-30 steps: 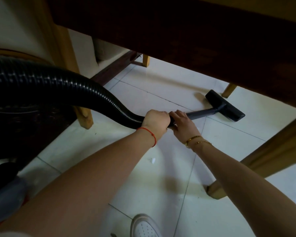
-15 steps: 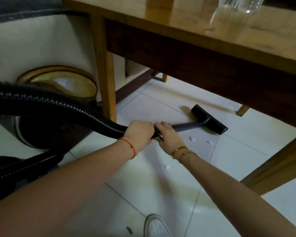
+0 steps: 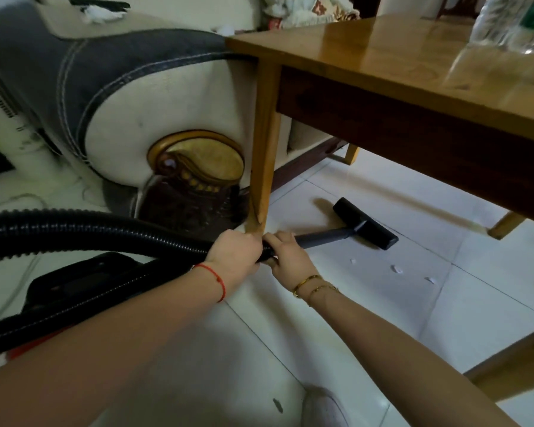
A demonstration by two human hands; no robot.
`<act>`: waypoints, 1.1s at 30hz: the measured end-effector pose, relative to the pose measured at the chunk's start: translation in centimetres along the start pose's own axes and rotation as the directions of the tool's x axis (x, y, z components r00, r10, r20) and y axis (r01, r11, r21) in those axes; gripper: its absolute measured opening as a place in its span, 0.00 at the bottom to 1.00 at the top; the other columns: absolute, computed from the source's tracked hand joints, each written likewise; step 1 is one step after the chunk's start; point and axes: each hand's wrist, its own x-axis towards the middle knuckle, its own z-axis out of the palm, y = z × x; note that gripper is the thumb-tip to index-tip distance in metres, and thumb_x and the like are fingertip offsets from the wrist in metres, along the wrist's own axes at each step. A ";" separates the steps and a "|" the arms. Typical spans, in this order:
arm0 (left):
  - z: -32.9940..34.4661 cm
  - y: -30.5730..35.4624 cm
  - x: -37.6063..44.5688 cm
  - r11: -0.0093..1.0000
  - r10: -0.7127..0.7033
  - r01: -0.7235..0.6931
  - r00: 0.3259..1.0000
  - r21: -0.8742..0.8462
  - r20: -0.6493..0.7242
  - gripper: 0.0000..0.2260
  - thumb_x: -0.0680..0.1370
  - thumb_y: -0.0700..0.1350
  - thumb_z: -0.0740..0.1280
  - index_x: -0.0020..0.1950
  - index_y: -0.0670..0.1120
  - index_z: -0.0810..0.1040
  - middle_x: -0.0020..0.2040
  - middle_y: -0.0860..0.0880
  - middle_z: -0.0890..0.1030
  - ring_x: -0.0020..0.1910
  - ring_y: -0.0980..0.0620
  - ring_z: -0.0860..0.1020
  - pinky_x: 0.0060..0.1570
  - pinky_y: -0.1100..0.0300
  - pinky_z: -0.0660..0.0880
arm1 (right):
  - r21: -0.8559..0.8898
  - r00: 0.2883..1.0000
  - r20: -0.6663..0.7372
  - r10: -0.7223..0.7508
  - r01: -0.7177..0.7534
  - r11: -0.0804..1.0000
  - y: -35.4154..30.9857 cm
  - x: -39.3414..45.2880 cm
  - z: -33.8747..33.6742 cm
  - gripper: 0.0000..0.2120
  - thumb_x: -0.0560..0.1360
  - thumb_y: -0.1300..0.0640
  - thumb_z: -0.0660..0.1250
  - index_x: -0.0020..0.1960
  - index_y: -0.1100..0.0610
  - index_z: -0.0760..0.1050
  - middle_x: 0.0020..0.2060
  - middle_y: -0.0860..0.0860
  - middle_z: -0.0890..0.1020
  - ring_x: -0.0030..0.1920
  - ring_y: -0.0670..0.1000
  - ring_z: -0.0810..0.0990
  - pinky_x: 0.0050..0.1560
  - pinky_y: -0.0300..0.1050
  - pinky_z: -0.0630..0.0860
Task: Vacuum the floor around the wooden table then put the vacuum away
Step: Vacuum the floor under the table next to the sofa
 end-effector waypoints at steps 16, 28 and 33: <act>2.8 0.0 1.7 0.997 -0.078 0.078 0.997 -0.006 0.016 0.12 0.80 0.49 0.60 0.59 0.43 0.70 0.51 0.48 0.79 0.48 0.49 0.80 0.41 0.58 0.69 | -0.051 0.997 0.036 -0.065 0.067 0.996 1.8 2.3 1.2 0.14 0.76 0.60 0.65 0.61 0.54 0.72 0.54 0.55 0.74 0.51 0.55 0.69 0.58 0.51 0.67; 1.7 2.1 8.8 0.958 -0.176 0.181 0.983 -0.223 0.042 0.10 0.81 0.45 0.59 0.59 0.42 0.71 0.51 0.48 0.79 0.48 0.50 0.79 0.40 0.61 0.66 | -0.132 0.981 0.190 -0.044 0.070 0.989 6.9 6.9 -3.4 0.13 0.74 0.62 0.66 0.57 0.56 0.72 0.52 0.55 0.75 0.53 0.56 0.70 0.62 0.49 0.67; -2.6 0.6 6.2 0.958 -0.203 0.225 0.970 -0.178 0.136 0.07 0.81 0.45 0.60 0.57 0.43 0.70 0.49 0.50 0.78 0.46 0.52 0.79 0.37 0.61 0.64 | -0.075 0.962 0.270 -0.037 0.059 0.995 2.9 6.3 -6.6 0.15 0.72 0.59 0.67 0.58 0.58 0.72 0.50 0.55 0.75 0.51 0.54 0.71 0.56 0.45 0.67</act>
